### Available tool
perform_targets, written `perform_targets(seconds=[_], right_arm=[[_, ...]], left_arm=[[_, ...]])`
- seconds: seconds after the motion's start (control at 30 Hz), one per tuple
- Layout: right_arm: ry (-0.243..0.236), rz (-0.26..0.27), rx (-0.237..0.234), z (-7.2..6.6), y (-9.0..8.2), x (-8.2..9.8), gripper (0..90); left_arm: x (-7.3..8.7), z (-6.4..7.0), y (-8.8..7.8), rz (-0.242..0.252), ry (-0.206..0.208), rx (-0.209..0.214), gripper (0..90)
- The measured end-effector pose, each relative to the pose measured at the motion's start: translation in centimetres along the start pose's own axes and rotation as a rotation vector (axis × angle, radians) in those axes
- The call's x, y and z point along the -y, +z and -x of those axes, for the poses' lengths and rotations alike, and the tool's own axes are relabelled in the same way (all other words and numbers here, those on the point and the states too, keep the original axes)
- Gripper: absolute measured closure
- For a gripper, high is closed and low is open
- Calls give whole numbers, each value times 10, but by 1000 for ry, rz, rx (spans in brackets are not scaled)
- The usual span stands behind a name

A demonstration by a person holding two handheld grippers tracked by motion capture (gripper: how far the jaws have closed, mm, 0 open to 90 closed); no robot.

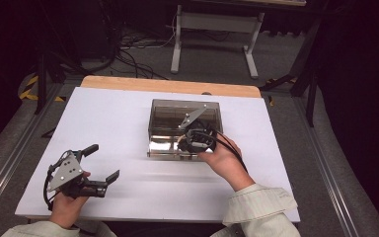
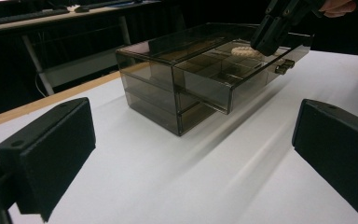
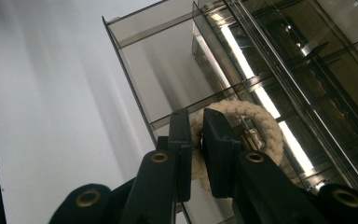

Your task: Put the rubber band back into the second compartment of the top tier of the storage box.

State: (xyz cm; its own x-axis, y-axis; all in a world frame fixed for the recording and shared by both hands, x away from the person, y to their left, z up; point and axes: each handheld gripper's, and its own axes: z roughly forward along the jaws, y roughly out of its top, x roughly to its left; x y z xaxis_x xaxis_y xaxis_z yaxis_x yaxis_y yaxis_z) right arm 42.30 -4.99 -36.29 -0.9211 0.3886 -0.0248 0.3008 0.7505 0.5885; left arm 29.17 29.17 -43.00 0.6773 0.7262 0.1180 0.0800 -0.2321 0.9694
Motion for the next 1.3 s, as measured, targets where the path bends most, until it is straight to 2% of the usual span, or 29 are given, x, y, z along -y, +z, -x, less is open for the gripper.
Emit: perform_targets(seconds=[0.43, 0.7, 0.8, 1.0, 1.17, 1.3], right_arm=[[2, 0, 0, 0, 1, 0, 770], [-11, 35, 15, -3, -7, 0, 757], [-18, 58, 31, -5, -13, 1, 773], [-28, 86, 61, -6, -26, 5, 864], [-47, 69, 70, -9, -29, 8, 889], [-72, 57, 77, -15, -30, 12, 899]], left_arm=[[0, 0, 0, 0, -2, 2, 4], [0, 0, 0, 1, 0, 0, 4], [0, 0, 0, 0, 0, 1, 4], [0, -1, 0, 1, 2, -1, 4], [-1, -2, 1, 2, 16, -7, 4], [-1, -1, 1, 0, 8, 3, 4]])
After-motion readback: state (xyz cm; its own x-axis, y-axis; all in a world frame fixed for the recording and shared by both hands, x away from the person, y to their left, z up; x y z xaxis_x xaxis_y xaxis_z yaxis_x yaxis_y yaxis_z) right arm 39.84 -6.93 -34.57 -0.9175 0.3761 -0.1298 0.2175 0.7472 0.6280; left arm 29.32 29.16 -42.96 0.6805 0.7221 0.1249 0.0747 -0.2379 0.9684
